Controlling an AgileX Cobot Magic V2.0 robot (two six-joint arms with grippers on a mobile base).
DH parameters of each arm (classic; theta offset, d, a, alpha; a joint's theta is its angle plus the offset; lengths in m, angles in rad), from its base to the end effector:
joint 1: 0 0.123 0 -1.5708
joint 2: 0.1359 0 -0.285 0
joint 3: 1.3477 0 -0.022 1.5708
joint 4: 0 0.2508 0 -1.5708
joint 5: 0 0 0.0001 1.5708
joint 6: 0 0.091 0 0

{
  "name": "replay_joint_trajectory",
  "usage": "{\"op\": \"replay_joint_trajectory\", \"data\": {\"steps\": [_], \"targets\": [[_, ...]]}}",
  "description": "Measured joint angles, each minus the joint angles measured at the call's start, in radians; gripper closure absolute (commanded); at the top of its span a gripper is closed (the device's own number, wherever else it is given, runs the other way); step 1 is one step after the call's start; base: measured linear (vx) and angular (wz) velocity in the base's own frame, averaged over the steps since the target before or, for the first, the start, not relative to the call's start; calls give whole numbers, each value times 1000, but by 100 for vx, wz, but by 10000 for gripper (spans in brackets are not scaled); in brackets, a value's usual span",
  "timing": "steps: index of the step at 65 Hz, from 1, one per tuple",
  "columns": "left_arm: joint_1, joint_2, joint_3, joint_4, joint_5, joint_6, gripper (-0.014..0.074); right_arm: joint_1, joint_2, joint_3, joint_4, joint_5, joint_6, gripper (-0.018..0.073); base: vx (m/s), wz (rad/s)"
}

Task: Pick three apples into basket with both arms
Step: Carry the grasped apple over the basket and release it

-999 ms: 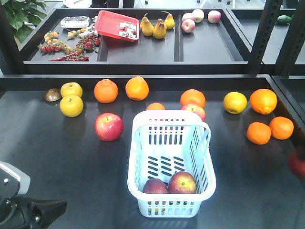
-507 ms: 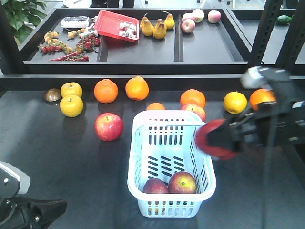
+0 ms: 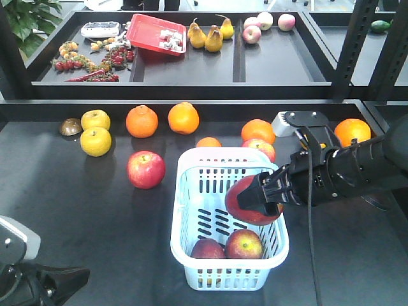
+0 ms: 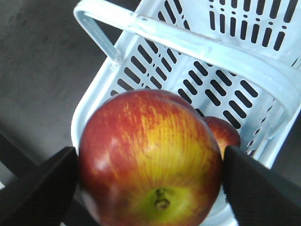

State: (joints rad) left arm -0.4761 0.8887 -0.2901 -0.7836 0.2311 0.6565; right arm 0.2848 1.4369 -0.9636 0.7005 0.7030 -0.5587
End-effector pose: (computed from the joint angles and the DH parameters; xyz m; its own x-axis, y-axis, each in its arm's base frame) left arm 0.1278 -0.0825 0.2067 -0.6169 0.1922 -0.7632 0.4976 0.8466 -0.1890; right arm 0.2662 0.1175 0.2661 -0.7929 -0.2199 -0.5683 -0.4743 0.8083 0.3490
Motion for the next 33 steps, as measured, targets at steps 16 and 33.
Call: {"op": "replay_joint_trajectory", "data": {"steps": [16, 33], "targets": [[0, 0, 0, 0, -2, 0, 603, 0, 2, 0, 4, -43, 0, -116, 0, 0], [0, 0, 0, 0, -2, 0, 603, 0, 2, 0, 4, 47, 1, 247, 0, 0]]}}
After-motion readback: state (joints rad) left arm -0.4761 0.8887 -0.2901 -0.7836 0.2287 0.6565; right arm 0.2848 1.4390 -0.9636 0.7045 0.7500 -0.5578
